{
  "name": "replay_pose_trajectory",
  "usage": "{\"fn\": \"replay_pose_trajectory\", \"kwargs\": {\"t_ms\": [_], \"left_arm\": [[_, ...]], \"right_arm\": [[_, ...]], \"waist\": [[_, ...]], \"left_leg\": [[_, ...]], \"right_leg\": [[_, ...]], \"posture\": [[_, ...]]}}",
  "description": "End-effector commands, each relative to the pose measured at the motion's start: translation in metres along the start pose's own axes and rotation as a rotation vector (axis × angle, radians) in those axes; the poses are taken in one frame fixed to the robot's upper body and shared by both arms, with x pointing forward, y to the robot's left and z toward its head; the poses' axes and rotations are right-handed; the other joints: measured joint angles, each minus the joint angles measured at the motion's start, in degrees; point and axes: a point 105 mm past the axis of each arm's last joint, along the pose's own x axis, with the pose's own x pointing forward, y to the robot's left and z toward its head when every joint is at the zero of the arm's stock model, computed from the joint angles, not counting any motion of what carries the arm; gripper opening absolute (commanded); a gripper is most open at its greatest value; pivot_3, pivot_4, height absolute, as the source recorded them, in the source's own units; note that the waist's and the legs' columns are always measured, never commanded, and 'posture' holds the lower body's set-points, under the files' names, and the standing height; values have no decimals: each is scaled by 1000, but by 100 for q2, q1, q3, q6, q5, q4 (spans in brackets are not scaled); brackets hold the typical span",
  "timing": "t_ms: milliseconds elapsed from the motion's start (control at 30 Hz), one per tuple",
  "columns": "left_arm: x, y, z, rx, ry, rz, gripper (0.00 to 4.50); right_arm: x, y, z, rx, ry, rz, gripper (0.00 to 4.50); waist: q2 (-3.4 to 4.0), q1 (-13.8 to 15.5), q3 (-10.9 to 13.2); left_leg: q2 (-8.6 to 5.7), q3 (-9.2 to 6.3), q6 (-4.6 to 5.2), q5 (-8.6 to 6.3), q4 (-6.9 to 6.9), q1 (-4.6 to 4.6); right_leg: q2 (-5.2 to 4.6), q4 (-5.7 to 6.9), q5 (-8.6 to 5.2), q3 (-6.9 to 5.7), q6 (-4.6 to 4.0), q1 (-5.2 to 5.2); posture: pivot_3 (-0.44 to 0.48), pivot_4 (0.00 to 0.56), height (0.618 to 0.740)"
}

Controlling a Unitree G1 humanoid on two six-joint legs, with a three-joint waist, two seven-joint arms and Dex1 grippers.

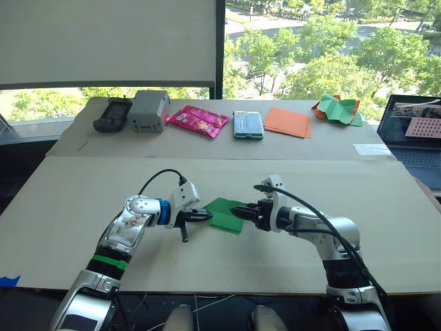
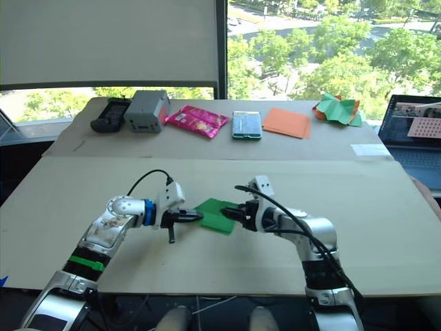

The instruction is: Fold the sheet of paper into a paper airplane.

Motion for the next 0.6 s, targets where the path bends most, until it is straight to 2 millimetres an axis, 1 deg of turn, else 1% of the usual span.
{"fn": "replay_pose_trajectory", "kwargs": {"t_ms": [33,67,100,133,233,267,300,367,500,533,600], "left_arm": [[-4,1,7,24,-17,8,0],[-4,1,7,24,-16,9,0],[-4,1,7,24,-16,9,0],[-4,1,7,24,-16,10,0],[-6,2,6,21,-14,15,0],[-8,3,5,15,-13,22,0],[-9,4,4,8,-13,30,0],[-12,6,3,-1,-11,43,0],[-22,7,3,-34,-29,72,0],[-25,7,3,-44,-32,80,0],[-30,7,3,-59,-36,92,0]], "right_arm": [[0,5,8,-26,-47,19,715],[0,5,8,-52,-48,11,367],[0,5,7,-72,-49,6,115],[0,7,8,-107,-56,5,53],[-1,17,9,-267,-90,20,53],[-3,24,10,-390,-119,35,53],[-6,32,10,-460,-148,63,53],[-8,43,10,-542,-189,94,53],[-7,54,1,-815,-196,88,53],[-5,57,-3,-910,-184,87,53],[-3,60,-10,-1058,-165,95,53]], "waist": [[0,1,0],[0,1,0],[0,2,0],[0,2,0],[1,2,0],[1,-1,0],[3,1,0],[3,-2,0],[2,-20,1],[2,-20,1],[1,-20,2]], "left_leg": [[0,0,0,0,0,0],[0,0,0,0,0,0],[0,0,0,0,0,0],[0,0,0,0,0,0],[0,0,-1,-1,0,-1],[0,0,-2,-1,0,-2],[0,0,-2,-1,0,-1],[0,1,-3,-2,-1,1],[0,1,-8,-5,-2,3],[0,1,-11,-7,-2,5],[1,2,-44,-27,-2,6]], "right_leg": [[0,0,0,0,0,1],[0,-1,0,0,0,1],[0,-1,0,0,0,1],[0,-1,0,0,0,1],[0,-2,0,0,0,0],[0,-3,0,0,0,-1],[0,-3,0,0,0,0],[0,-7,-1,0,1,0],[-1,-12,-1,0,1,-2],[-1,-13,-1,0,0,-10],[-1,-19,-1,0,0,-28]], "posture": [[0,150,706],[0,150,706],[0,150,706],[0,150,706],[0,150,706],[0,150,706],[0,150,706],[0,150,706],[0,150,706],[0,150,706],[0,150,706]]}}
